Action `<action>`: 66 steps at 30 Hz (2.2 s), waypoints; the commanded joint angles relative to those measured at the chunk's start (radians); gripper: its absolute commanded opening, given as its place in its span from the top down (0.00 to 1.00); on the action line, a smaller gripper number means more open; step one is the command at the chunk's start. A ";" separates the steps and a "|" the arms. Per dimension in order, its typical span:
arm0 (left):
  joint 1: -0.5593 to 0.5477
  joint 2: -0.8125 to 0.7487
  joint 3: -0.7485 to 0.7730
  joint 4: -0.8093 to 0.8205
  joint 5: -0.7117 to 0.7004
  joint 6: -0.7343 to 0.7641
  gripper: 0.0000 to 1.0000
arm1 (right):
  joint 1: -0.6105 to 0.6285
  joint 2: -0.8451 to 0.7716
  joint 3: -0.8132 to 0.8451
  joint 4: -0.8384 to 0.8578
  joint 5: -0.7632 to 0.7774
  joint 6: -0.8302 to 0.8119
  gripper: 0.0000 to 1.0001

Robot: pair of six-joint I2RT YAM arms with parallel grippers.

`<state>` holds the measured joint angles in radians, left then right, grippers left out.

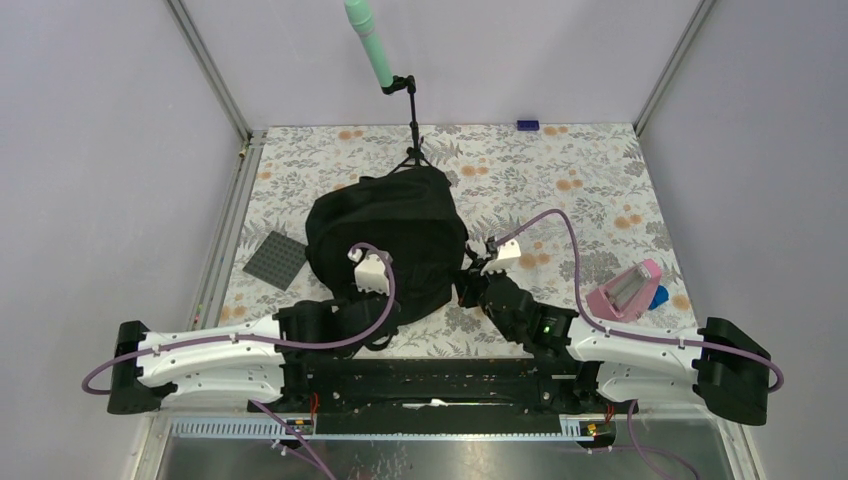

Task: Pack the student bag
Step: Zip the student bag at the center of the board, then reset both arms

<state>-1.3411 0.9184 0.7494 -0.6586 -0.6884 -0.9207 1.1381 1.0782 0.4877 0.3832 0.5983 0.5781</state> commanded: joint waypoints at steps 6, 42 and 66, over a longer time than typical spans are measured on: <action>0.105 -0.105 -0.017 -0.067 0.132 0.096 1.00 | -0.118 -0.008 0.051 -0.019 0.240 -0.116 1.00; 0.306 -0.223 -0.043 0.024 0.306 0.351 0.01 | -0.314 -0.188 0.170 -0.386 -0.281 -0.458 0.11; 0.479 -0.646 0.027 0.120 0.063 0.665 0.01 | -0.929 -0.596 0.329 -0.932 -0.403 -0.324 0.00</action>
<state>-0.8673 0.3492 0.6930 -0.6319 -0.4522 -0.3813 0.2161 0.5514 0.7589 -0.5323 0.1383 0.2584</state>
